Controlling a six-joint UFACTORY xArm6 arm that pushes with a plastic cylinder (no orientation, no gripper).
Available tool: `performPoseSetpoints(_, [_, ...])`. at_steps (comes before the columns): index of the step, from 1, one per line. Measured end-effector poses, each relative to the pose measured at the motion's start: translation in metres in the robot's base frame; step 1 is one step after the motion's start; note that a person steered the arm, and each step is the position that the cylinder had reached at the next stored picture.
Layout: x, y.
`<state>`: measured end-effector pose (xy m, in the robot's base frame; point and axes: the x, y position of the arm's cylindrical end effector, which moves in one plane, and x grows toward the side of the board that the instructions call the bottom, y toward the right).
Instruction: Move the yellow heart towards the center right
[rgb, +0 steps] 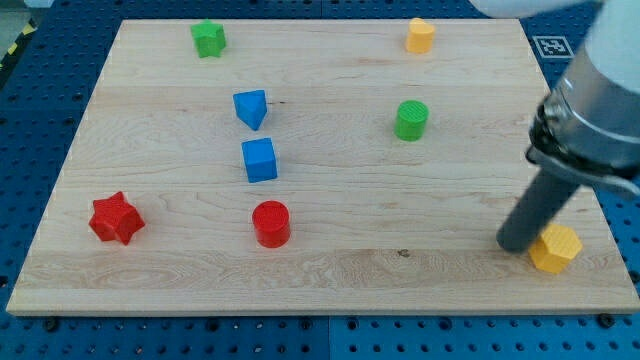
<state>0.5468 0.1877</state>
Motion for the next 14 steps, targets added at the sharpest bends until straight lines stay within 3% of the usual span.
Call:
performPoseSetpoints(1, [-0.002,0.041])
performPoseSetpoints(2, [-0.002,0.041])
performPoseSetpoints(3, [-0.056,-0.003])
performPoseSetpoints(5, [-0.072,-0.004])
performPoseSetpoints(11, [-0.354,-0.014])
performPoseSetpoints(14, [-0.302,-0.064])
